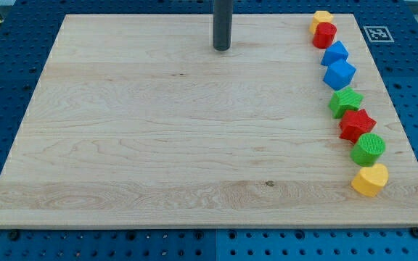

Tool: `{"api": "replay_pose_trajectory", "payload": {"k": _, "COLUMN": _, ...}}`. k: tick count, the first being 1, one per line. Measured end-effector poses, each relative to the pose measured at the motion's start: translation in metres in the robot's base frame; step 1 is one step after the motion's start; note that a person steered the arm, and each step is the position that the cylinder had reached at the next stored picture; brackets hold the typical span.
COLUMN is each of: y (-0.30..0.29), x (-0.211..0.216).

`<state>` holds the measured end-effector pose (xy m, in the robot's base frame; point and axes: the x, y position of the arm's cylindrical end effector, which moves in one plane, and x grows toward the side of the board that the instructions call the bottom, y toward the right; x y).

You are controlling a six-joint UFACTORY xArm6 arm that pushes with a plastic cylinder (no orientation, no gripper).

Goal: Adjust the green blocks red star and the heart to the vertical line

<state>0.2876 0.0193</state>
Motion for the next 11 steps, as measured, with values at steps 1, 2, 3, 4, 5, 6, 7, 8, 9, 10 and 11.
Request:
{"api": "replay_pose_trajectory", "payload": {"k": 1, "y": 0.0, "x": 0.0}}
{"api": "replay_pose_trajectory", "payload": {"k": 2, "y": 0.002, "x": 0.003}}
{"api": "replay_pose_trajectory", "payload": {"k": 3, "y": 0.02, "x": 0.042}}
{"api": "replay_pose_trajectory", "payload": {"k": 4, "y": 0.059, "x": 0.091}}
{"api": "replay_pose_trajectory", "payload": {"k": 5, "y": 0.118, "x": 0.143}}
{"api": "replay_pose_trajectory", "payload": {"k": 6, "y": 0.121, "x": 0.149}}
{"api": "replay_pose_trajectory", "payload": {"k": 7, "y": 0.147, "x": 0.165}}
{"api": "replay_pose_trajectory", "payload": {"k": 8, "y": 0.164, "x": 0.167}}
{"api": "replay_pose_trajectory", "payload": {"k": 9, "y": 0.167, "x": 0.167}}
{"api": "replay_pose_trajectory", "payload": {"k": 10, "y": 0.18, "x": 0.167}}
{"api": "replay_pose_trajectory", "payload": {"k": 11, "y": 0.181, "x": 0.167}}
